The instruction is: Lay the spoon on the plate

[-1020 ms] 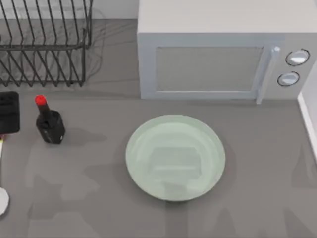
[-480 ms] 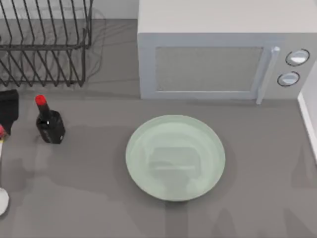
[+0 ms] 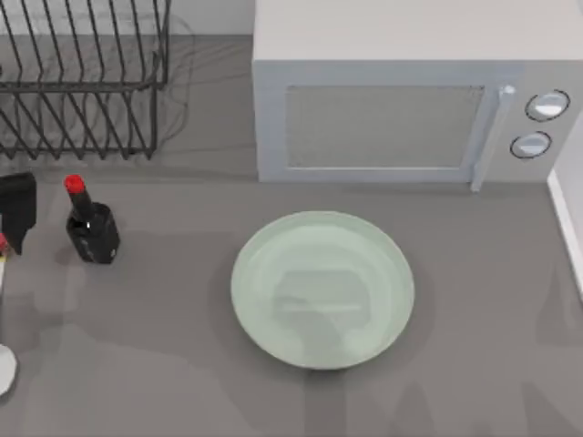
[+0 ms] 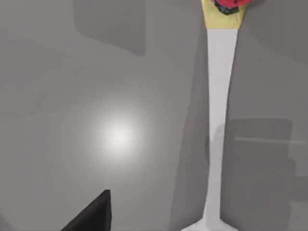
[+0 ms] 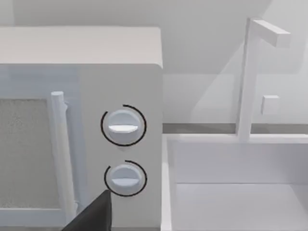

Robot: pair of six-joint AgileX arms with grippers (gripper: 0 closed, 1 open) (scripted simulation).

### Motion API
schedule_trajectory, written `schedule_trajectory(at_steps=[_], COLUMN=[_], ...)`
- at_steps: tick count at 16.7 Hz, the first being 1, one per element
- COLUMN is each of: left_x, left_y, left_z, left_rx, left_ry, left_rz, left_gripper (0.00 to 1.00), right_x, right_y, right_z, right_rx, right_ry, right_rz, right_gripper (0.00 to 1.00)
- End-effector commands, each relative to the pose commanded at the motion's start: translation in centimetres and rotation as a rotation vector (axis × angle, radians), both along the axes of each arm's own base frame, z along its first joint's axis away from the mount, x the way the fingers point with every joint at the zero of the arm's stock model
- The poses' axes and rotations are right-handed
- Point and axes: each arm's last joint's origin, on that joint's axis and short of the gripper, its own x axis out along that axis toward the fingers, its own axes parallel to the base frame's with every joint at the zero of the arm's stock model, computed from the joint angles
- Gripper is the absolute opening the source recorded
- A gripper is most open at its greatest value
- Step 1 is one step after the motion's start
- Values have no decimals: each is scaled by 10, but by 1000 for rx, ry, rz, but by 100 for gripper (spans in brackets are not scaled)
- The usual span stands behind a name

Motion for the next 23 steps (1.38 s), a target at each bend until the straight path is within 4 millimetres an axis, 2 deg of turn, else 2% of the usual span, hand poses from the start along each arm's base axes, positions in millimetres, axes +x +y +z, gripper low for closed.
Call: schedule_trajectory(at_steps=[6,9,12,17,23], left_x=[-10,-7,2,4,4], left_y=[2,3,2,1,1], left_z=[-58,-80,-90,-91,-91], left_rx=[1,2,1,0,0], left_ry=[3,7,2,2,2], left_rz=[4,5,3,2,2], left_gripper=[100,100,100,100,55], right_x=[0,0,0,0,0], right_y=[0,0,0,0,0], right_z=[0,0,0,0,0], right_rx=[0,0,0,0,0], right_ry=[0,0,0,0,0], right_rz=[0,0,0,0,0], right_gripper=[100,100,100,100,100])
